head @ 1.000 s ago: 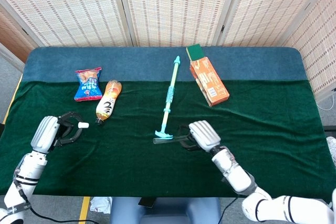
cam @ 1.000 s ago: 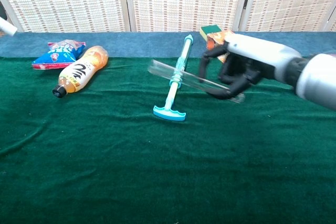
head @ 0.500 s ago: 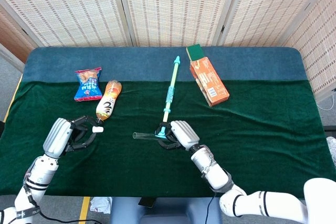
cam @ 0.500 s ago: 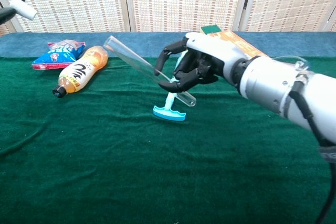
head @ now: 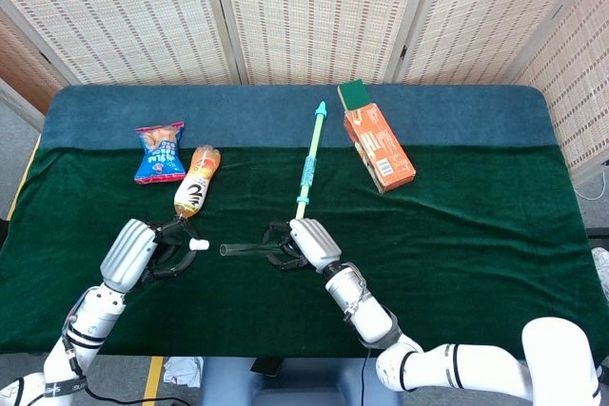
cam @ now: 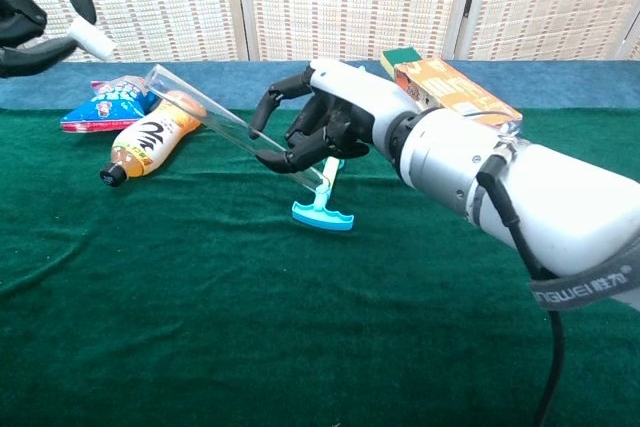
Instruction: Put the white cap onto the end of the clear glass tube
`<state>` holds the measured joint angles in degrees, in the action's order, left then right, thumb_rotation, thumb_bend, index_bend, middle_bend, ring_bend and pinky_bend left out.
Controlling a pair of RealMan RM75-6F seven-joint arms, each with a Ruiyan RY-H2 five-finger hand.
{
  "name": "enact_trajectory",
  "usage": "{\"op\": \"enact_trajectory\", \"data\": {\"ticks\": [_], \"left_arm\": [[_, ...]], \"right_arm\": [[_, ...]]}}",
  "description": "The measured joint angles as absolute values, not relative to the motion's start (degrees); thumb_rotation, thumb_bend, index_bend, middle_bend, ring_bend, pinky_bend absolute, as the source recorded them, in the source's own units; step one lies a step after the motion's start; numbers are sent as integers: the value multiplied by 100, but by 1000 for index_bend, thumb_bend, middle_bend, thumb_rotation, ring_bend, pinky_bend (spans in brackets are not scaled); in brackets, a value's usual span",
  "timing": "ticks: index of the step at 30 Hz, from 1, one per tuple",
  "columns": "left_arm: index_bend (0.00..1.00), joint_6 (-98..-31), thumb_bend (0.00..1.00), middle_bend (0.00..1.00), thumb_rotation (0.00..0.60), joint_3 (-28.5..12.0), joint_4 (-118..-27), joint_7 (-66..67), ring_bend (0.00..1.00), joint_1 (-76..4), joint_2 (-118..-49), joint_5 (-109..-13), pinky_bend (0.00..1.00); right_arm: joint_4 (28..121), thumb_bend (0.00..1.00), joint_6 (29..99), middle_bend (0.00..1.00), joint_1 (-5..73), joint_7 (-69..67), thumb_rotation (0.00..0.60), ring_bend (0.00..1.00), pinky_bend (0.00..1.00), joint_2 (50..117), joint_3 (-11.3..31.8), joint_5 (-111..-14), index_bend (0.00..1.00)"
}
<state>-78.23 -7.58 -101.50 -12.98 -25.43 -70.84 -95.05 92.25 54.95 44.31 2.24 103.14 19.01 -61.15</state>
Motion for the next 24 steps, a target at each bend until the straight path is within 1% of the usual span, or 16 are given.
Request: {"op": "enact_trajectory", "data": {"ticks": [24], "left_arm": [[635, -7951, 572, 1000, 600, -706, -10139, -822, 909, -2605, -7343, -9563, 835]], "right_arm": [[9212, 754, 5617, 1000, 4460, 41, 600, 1000, 1000, 10408, 1917, -6139, 844]]}}
